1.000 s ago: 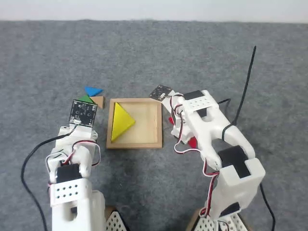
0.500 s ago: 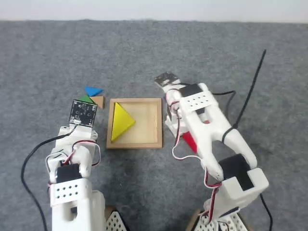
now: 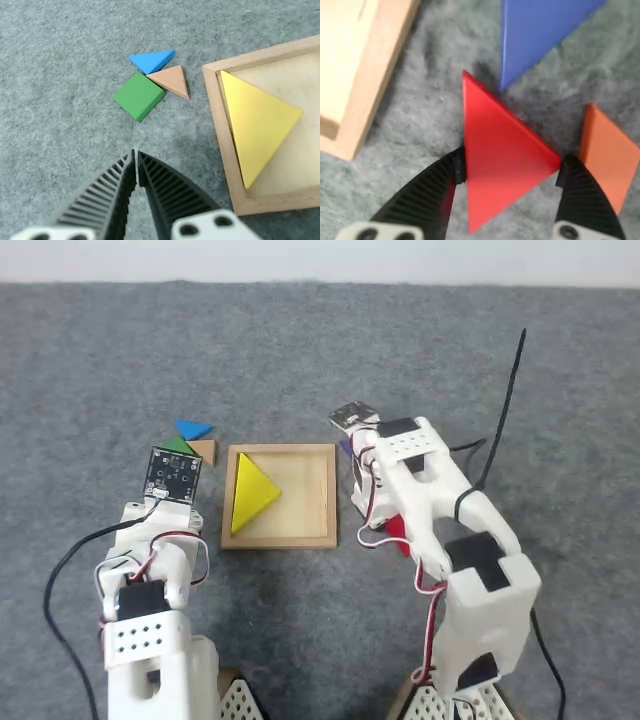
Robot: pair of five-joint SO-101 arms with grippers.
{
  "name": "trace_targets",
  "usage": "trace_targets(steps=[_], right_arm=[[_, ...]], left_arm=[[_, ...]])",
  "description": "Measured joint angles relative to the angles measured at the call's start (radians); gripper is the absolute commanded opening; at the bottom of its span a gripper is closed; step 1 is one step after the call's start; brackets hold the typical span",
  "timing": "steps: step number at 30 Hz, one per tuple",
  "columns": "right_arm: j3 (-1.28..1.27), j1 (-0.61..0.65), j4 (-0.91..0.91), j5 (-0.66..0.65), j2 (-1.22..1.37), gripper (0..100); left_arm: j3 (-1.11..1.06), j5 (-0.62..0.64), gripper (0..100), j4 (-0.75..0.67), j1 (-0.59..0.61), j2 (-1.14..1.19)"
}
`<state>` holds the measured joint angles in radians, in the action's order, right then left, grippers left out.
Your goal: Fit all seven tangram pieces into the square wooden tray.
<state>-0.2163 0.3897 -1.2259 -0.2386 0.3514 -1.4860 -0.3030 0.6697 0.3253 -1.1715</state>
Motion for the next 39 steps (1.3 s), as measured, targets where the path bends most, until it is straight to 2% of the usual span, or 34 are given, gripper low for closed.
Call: trace_targets(steps=[13,18,23,32,39], right_arm=[[0.103,0.003,-0.072,-0.172,0.084,27.7],[0.117,0.002,-0.087,-0.178,0.092,13.1],[0.129,0.0,-0.087,-0.18,0.091,17.9],[0.13,0.002,-0.089,-0.18,0.091,14.8],[0.158,0.003,-0.164,-0.137,0.061,14.8]], left_arm=[[0.0,0.0,1,0.0,0.0,0.0],[-0.014,0.0,1,0.0,0.0,0.0],[-0.015,0.0,1,0.0,0.0,-0.005],[-0.015,0.0,1,0.0,0.0,-0.005],[-0.015,0.0,1,0.0,0.0,-0.005]])
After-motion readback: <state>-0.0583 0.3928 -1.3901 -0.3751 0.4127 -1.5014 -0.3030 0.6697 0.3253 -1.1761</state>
